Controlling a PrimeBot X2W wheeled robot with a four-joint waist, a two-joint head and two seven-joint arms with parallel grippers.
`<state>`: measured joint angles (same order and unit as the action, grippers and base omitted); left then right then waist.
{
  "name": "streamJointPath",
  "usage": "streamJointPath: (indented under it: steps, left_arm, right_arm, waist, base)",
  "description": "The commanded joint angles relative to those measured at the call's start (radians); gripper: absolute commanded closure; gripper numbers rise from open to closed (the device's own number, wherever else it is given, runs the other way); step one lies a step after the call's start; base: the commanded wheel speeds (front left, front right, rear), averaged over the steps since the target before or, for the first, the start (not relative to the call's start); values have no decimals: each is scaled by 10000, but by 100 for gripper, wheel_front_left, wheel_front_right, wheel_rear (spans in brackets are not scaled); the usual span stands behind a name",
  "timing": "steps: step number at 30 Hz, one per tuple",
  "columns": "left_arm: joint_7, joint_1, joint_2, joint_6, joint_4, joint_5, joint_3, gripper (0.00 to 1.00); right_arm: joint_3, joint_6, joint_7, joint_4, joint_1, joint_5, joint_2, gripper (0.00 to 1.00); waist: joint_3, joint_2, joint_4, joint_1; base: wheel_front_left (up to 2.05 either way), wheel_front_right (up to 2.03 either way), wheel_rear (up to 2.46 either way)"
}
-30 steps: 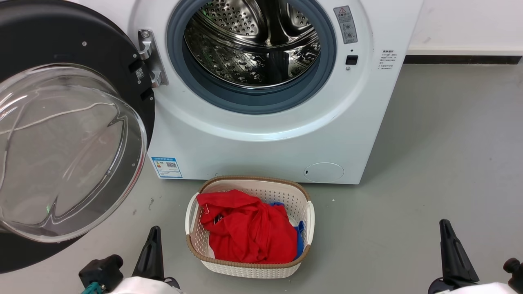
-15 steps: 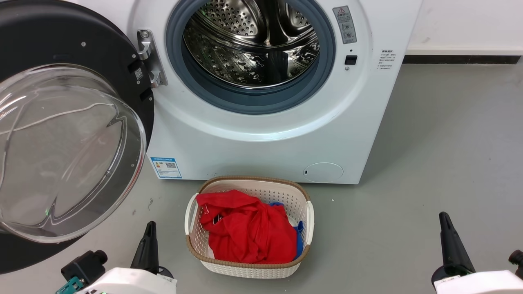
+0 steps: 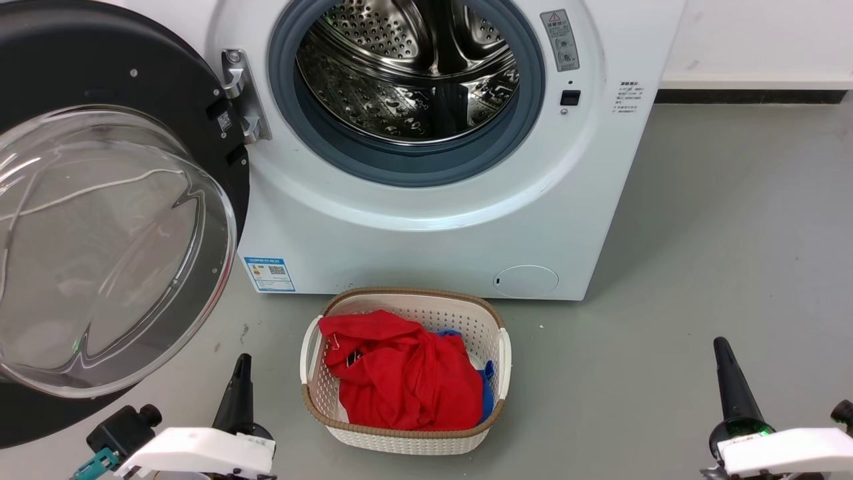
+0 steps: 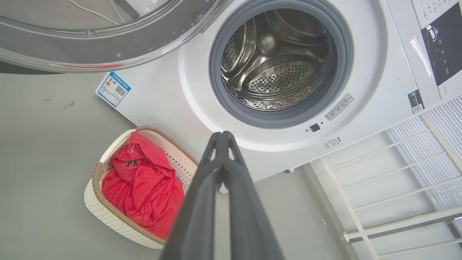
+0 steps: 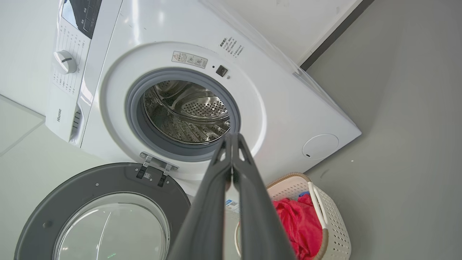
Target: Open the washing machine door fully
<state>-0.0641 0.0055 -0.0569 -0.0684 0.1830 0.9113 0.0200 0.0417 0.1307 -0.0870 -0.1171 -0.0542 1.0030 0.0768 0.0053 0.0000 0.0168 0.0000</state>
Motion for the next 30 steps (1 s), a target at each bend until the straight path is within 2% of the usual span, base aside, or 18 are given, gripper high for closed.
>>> streamJointPath:
  steps: [1,30]
  left_arm:
    - [68,-268,-64,-72,-55,368,71,100]
    - [834,-713,-56,-344,258,3526,428,100]
  right_arm:
    - [22,0,65,13,288,349,85,100]
    - [146,0,814,-587,951,3216,82,100]
  waist:
    - [-1,0,-4,0]
    - [-9,0,-68,0]
  base:
    - [0,0,0]
    - [0,0,0]
